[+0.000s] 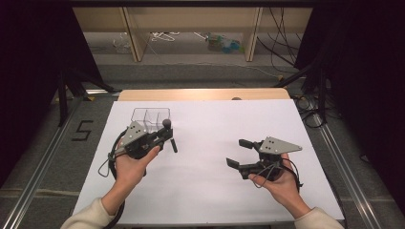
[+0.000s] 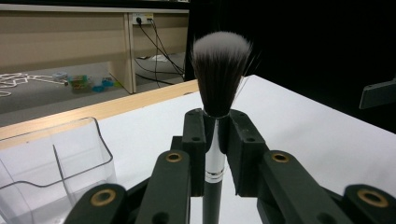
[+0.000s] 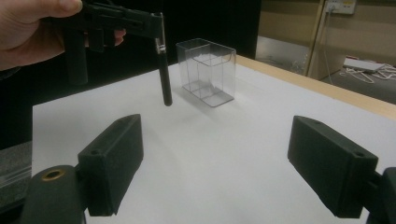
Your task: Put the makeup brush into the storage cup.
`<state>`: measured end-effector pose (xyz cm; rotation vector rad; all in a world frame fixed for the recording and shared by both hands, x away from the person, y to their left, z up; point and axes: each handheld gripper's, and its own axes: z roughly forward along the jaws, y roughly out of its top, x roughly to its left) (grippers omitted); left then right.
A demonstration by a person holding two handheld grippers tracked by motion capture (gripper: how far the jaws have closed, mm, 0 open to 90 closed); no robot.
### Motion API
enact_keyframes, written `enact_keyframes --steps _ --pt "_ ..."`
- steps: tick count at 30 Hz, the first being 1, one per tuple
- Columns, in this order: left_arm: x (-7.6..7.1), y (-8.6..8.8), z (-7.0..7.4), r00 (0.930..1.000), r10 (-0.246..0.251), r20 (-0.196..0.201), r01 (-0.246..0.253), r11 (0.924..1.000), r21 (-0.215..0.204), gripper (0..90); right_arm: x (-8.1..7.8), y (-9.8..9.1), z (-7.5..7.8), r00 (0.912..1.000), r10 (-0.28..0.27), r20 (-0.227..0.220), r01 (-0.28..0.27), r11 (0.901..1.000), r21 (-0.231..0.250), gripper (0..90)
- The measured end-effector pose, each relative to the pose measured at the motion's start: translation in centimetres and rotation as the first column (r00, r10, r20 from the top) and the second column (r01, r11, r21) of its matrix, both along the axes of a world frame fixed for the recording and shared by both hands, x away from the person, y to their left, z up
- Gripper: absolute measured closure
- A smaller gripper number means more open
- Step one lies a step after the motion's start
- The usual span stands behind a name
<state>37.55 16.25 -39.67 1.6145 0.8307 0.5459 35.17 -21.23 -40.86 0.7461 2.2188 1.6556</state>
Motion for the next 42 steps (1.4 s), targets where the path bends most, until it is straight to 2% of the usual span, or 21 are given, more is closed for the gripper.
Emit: enact_keyframes --steps 4,7,12,19,23,29,31,35,39,41,42 --pt "0.1 0.2 0.1 1.0000 0.003 0.003 -0.003 0.9999 0.010 78.0 0.0 0.0 -0.1 1.0000 -0.005 0.004 0.005 0.9998 0.017 19.0" --pt "0.2 0.3 0.1 1.0000 0.005 0.005 -0.006 1.0000 0.008 78.0 -0.1 -0.2 0.0 0.9999 -0.013 0.003 0.013 0.9999 0.000 18.9" --pt "0.4 0.7 0.3 0.9999 0.011 0.012 -0.011 0.9998 0.018 78.0 -0.1 -0.2 -0.2 1.0000 -0.009 0.000 0.009 0.9998 0.017 18.8" --pt "0.5 1.0 0.4 0.9997 0.017 0.017 -0.018 0.9998 0.012 78.0 -0.1 -0.2 -0.2 0.9999 -0.013 -0.004 0.013 0.9999 0.010 18.8" --pt "0.7 1.3 0.6 0.9993 0.018 0.032 -0.019 0.9993 0.032 78.0 -0.1 -0.3 -0.2 0.9999 -0.012 -0.002 0.012 0.9998 0.016 18.8" --pt "0.8 1.5 0.6 0.9992 0.028 0.029 -0.029 0.9992 0.027 78.0 -0.1 -0.3 -0.2 0.9998 -0.019 0.000 0.019 0.9998 0.011 18.7" --pt "0.9 1.6 0.7 0.9989 0.027 0.039 -0.029 0.9987 0.041 78.0 -0.1 -0.3 -0.2 0.9998 -0.019 0.001 0.019 0.9998 0.010 18.7" --pt "0.9 1.7 0.7 0.9989 0.037 0.030 -0.038 0.9989 0.026 78.0 -0.1 -0.3 -0.2 0.9998 -0.019 0.000 0.019 0.9998 0.010 18.7" --pt "1.0 1.9 0.7 0.9986 0.036 0.039 -0.037 0.9985 0.040 78.0 -0.1 -0.4 -0.2 0.9998 -0.020 0.000 0.020 0.9998 0.011 18.7" --pt "1.0 1.8 0.6 0.9987 0.041 0.030 -0.042 0.9988 0.026 78.0 -0.1 -0.4 -0.2 0.9998 -0.020 0.000 0.020 0.9997 0.011 18.7" --pt "1.1 1.9 0.7 0.9986 0.038 0.036 -0.039 0.9986 0.034 78.0 -0.1 -0.4 -0.2 0.9998 -0.018 -0.002 0.018 0.9998 0.008 18.7"
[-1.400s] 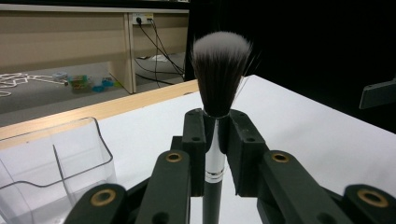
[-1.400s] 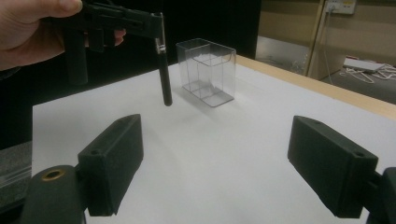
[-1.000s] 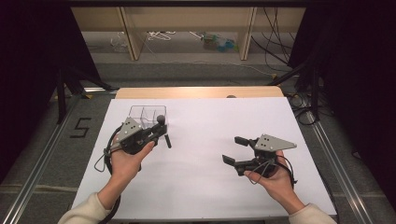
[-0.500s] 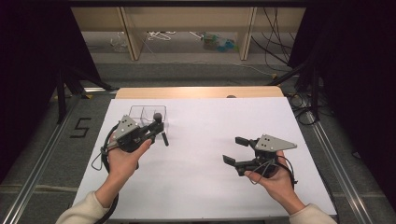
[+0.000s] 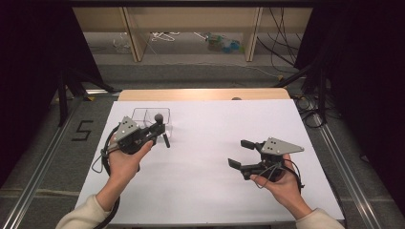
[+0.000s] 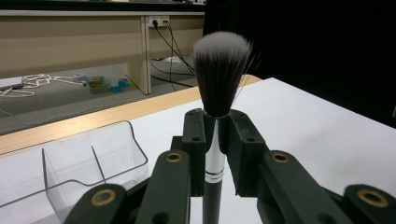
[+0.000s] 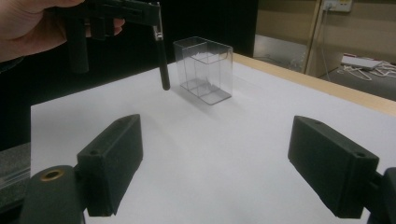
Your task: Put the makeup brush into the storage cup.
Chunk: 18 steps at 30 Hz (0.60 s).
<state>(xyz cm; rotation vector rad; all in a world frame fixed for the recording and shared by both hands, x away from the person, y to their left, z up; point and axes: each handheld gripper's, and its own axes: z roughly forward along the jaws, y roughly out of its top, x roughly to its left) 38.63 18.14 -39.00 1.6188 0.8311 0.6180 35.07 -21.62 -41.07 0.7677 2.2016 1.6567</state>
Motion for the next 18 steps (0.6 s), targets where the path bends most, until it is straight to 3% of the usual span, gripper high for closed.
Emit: enact_keyframes --steps 7,8,10,11,13,18 --pt "0.08 0.17 0.27 0.9999 0.014 -0.006 -0.014 0.9998 -0.010 78.0 0.08 0.10 -0.14 1.0000 0.005 -0.003 -0.005 0.9999 0.016 18.6" --pt "0.10 0.18 0.30 0.9999 0.016 -0.005 -0.016 0.9998 -0.012 78.0 0.17 0.06 -0.15 0.9999 0.000 0.017 0.000 0.9999 0.012 18.5" --pt "0.13 0.24 0.33 0.9999 0.016 -0.005 -0.016 0.9998 -0.007 78.0 0.07 0.11 -0.15 1.0000 0.005 -0.006 -0.005 0.9998 0.018 18.6" --pt "0.13 0.22 0.34 0.9999 0.016 -0.006 -0.016 0.9998 -0.007 78.0 0.16 0.06 -0.14 0.9999 0.000 0.014 0.000 0.9999 0.014 18.5" --pt "0.18 0.23 0.36 0.9999 0.013 -0.002 -0.013 0.9999 -0.003 78.0 0.06 0.00 -0.09 1.0000 0.001 -0.008 -0.001 1.0000 0.005 18.6" --pt "0.30 0.18 0.48 0.9999 0.015 -0.003 -0.015 0.9999 -0.007 78.0 0.04 0.10 -0.16 0.9999 0.002 -0.012 -0.002 0.9999 0.011 18.5"
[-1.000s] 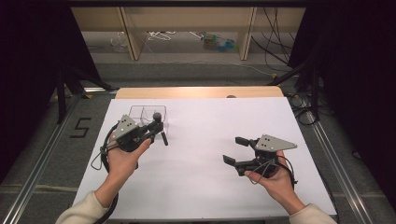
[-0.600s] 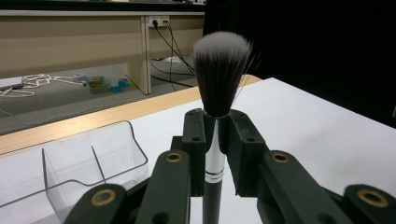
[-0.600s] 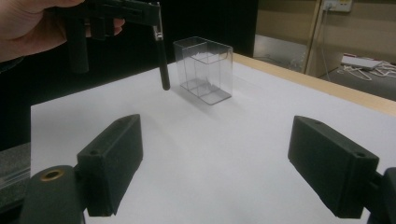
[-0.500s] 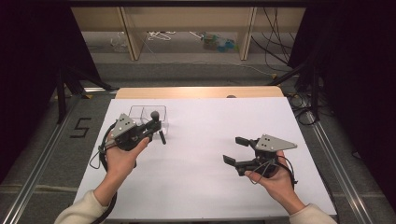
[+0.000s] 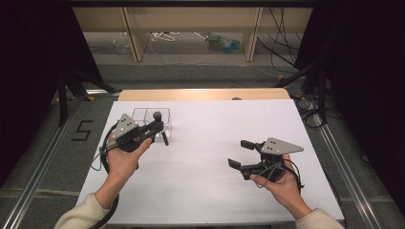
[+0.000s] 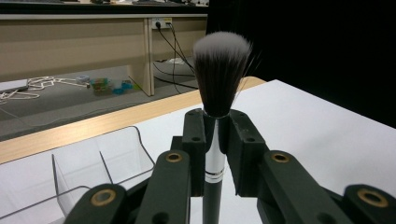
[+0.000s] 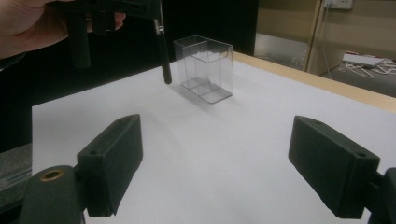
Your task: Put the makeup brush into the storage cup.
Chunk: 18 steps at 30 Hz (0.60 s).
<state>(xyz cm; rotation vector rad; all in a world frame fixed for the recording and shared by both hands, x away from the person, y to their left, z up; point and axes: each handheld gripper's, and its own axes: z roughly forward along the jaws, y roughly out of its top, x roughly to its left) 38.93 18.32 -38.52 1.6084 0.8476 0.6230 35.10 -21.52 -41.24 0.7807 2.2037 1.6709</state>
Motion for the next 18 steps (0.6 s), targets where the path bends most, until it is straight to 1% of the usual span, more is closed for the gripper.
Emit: enact_keyframes --steps 3,4,7,12,18 --pt "0.02 0.00 0.07 1.0000 0.000 -0.004 0.000 1.0000 -0.001 78.0 0.00 0.00 -0.01 1.0000 -0.007 0.005 0.007 0.9999 -0.008 18.5" --pt "0.05 0.03 0.08 1.0000 -0.002 -0.001 0.002 1.0000 0.004 78.0 0.02 0.02 -0.05 0.9999 -0.010 0.009 0.011 0.9999 -0.006 18.4" --pt "0.13 0.03 0.08 1.0000 -0.003 -0.002 0.003 1.0000 0.004 78.0 0.03 -0.04 -0.02 1.0000 -0.003 0.000 0.003 0.9999 -0.014 18.4" --pt "0.39 0.07 0.17 1.0000 -0.007 0.006 0.007 0.9998 0.018 78.0 0.03 -0.01 -0.06 1.0000 -0.002 -0.001 0.002 0.9999 -0.015 18.3" --pt "0.51 0.01 0.22 1.0000 -0.003 0.000 0.003 0.9998 0.019 78.0 0.06 0.06 -0.13 1.0000 -0.001 -0.001 0.001 0.9999 -0.011 18.3"
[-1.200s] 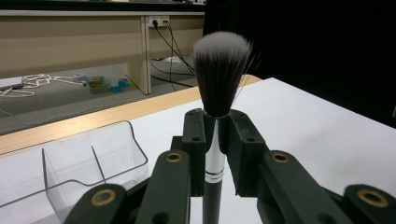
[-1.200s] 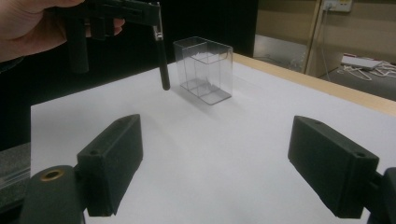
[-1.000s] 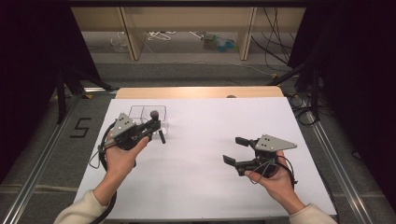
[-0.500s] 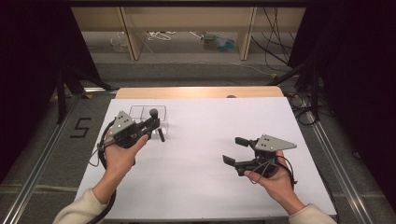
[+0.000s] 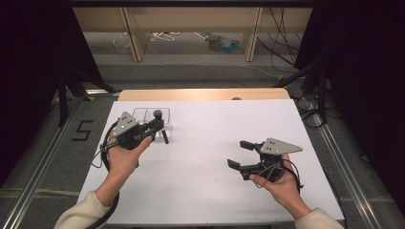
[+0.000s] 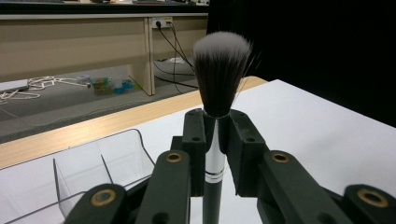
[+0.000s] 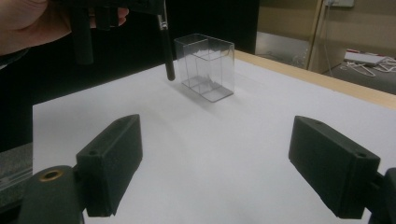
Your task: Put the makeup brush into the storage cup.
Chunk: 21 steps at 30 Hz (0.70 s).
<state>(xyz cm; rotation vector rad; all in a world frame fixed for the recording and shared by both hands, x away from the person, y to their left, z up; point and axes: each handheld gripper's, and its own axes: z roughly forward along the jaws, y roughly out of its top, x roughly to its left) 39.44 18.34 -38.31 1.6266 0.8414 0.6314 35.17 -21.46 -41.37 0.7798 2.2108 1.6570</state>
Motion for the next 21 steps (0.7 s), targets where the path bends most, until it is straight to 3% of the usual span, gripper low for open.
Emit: enact_keyframes --steps 6,7,18,21 --pt "0.16 -0.05 0.16 1.0000 0.003 -0.004 -0.003 1.0000 0.000 78.0 -0.02 0.04 -0.02 1.0000 0.004 -0.002 -0.004 1.0000 -0.003 18.4" --pt "-0.16 -0.26 0.12 0.9986 0.023 -0.047 -0.024 0.9993 -0.027 78.0 -0.01 0.07 -0.05 1.0000 0.006 -0.003 -0.006 1.0000 0.000 18.5" --pt "0.31 -0.42 0.46 0.9988 0.026 -0.041 -0.027 0.9995 -0.018 78.0 -0.01 0.03 -0.04 1.0000 0.004 -0.005 -0.004 1.0000 -0.006 18.5" --pt "0.42 -0.47 0.59 0.9989 0.027 -0.040 -0.028 0.9994 -0.023 78.0 0.05 0.17 -0.16 0.9999 0.012 -0.003 -0.012 0.9998 0.015 18.5"
